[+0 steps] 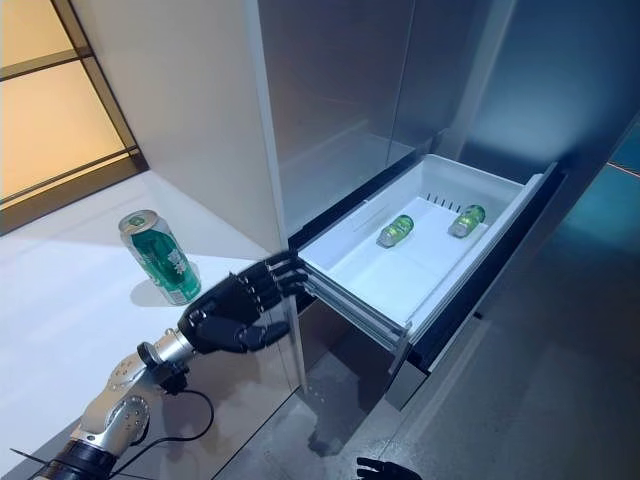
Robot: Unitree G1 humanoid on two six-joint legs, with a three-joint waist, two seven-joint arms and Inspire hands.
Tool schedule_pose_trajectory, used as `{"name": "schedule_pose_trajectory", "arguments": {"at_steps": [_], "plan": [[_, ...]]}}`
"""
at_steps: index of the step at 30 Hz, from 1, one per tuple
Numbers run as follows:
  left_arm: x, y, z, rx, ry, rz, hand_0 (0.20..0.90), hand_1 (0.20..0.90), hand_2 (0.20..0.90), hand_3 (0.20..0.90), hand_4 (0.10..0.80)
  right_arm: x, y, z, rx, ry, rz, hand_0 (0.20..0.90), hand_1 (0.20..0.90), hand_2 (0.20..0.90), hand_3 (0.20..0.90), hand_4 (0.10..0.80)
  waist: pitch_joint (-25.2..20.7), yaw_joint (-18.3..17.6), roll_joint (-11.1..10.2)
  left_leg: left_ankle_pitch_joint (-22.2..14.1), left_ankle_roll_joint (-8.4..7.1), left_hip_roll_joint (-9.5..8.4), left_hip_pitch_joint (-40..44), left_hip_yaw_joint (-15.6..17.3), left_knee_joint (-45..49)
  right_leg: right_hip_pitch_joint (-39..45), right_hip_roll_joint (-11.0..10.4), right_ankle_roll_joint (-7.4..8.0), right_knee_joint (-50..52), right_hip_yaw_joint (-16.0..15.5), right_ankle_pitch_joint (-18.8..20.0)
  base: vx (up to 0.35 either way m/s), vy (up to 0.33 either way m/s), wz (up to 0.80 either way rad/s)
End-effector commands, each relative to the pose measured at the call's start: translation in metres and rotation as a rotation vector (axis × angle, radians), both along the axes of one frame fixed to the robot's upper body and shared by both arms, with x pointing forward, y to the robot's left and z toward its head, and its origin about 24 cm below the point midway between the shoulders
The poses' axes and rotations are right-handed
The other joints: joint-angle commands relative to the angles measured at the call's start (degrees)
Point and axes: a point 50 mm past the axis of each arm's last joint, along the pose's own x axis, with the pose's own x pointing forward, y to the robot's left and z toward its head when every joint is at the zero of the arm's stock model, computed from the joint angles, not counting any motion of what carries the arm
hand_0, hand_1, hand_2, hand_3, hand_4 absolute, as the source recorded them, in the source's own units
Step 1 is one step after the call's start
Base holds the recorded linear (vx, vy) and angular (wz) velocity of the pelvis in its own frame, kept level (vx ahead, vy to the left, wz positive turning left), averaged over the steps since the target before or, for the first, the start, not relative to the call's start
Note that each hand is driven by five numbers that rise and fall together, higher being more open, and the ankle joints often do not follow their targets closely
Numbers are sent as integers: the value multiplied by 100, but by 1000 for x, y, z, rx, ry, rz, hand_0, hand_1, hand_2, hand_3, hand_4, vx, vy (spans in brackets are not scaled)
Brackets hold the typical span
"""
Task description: Put drinks into fridge and close the fridge
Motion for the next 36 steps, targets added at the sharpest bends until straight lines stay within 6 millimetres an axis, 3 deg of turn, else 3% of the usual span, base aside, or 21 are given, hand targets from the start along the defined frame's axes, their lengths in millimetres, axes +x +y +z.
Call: {"name": "schedule_pose_trajectory", "arguments": {"at_steps": [1, 7, 18, 30, 36], "plan": [[17, 15, 111, -157, -493, 155, 900, 900, 900, 900, 800, -8, 7, -4, -15, 32, 62, 900, 900, 900, 900, 800, -279, 115, -63, -567, 141, -185, 59, 57, 98, -307, 88, 202, 499, 210, -370, 40, -19, 2], [17, 28, 148, -173, -623, 297, 900, 900, 900, 900, 800, -12, 16, -7, -9, 40, 86, 900, 900, 900, 900, 800, -376, 77, -30, -570, 113, -166, 102, 41, 77, -265, 102, 189, 502, 200, -416, 6, -3, 0], [22, 66, 175, 33, -692, 693, 900, 900, 900, 900, 800, -19, 15, -8, -23, 71, 95, 900, 900, 900, 900, 800, -438, 137, -10, -573, 96, -165, 124, -12, 67, -203, 143, 141, 483, 220, -484, 0, 0, 0], [37, 105, 159, 75, -506, 855, 900, 900, 900, 900, 800, -15, 11, -7, -22, 75, 86, 900, 900, 900, 900, 800, -419, 189, 5, -559, 71, -162, 127, -23, 88, -186, 131, 137, 531, 195, -525, 0, 0, 0], [42, 115, 143, 80, -411, 857, 900, 900, 900, 900, 800, -16, 8, -7, -28, 81, 82, 900, 900, 900, 900, 800, -404, 187, 7, -569, 63, -160, 146, -5, 93, -177, 123, 147, 544, 197, -539, 0, 0, 0]]}}
